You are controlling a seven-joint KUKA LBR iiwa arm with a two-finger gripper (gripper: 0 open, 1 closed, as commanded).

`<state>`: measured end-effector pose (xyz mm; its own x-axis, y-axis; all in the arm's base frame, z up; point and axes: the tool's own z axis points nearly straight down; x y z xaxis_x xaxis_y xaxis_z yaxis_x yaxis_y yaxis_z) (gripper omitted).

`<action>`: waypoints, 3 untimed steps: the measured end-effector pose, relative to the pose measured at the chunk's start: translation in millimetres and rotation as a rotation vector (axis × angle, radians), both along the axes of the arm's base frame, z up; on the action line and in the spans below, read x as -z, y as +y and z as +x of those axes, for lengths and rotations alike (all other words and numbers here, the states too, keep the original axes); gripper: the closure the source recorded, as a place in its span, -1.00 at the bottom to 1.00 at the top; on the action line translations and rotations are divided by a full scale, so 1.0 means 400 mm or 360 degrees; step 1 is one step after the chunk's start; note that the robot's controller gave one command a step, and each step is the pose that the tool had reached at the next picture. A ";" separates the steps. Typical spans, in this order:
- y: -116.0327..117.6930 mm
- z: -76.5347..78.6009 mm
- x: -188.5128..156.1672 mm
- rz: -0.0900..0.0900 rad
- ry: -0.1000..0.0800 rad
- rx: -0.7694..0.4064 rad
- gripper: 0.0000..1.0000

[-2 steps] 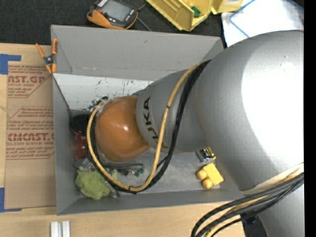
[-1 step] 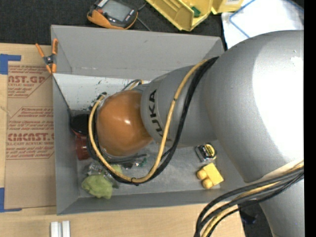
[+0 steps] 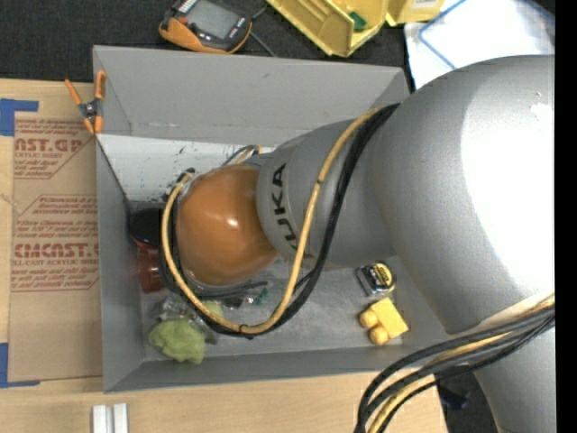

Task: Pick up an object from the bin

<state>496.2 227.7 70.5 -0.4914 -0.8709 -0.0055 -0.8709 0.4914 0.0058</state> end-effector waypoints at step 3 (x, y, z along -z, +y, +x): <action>0.003 -0.004 -0.094 0.0001 0.0002 0.0004 1.00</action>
Offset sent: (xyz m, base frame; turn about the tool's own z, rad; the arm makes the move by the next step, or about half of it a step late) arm -0.0007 0.0001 0.0240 0.0005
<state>494.8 228.7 108.0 -0.4934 -0.8698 -0.0051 -0.8698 0.4934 0.0071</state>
